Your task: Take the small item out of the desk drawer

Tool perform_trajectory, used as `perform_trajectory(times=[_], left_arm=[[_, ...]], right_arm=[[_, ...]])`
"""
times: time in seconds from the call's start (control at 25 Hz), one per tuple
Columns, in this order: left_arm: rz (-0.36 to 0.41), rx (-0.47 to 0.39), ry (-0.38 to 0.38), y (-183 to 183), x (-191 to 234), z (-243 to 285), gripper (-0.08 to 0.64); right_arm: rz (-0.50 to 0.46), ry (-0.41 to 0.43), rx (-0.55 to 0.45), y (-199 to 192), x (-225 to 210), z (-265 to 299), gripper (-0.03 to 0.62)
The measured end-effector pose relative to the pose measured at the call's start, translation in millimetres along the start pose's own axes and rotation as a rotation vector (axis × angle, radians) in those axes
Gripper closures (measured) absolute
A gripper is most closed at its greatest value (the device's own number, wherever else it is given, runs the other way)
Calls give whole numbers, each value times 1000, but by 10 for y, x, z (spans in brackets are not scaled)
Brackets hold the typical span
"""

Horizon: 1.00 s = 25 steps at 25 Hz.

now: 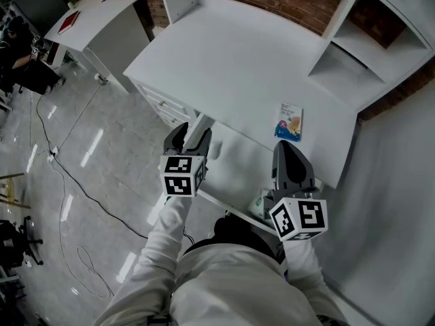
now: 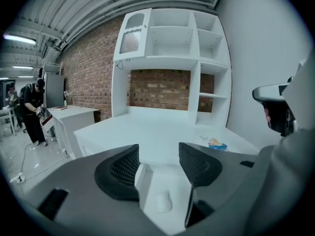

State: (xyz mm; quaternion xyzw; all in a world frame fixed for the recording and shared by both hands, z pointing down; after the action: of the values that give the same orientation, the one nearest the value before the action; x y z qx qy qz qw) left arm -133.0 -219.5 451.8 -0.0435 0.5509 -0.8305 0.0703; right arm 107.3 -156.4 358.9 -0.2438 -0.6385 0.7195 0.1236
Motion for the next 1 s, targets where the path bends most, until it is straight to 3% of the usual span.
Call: perform_trajectory(times=[0.28,0.64,1.0], left_arm=[[24,166,-24,-439,-82,329,310],[60,297,-52,-813,-260,659,310],[18,444,-36,-1153,-289,944,308]], right_arm=[[4,-7,10,-11,-49,45,565],[10,-15,28,-48,-184,90,565],[32,-31,45,-110,-312,117,565]])
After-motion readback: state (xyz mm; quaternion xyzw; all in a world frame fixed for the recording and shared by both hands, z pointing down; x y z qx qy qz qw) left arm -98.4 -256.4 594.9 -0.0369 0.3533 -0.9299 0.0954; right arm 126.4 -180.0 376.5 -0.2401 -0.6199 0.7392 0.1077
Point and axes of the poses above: the fingertips, and each gripper's own axes: z forward along the fingers, x to its left, y out of its top, the point moved 7 cm from there along -z, backward along the fingers, and after that the axes turned 10 degrees about y, right-handed, at the moved point
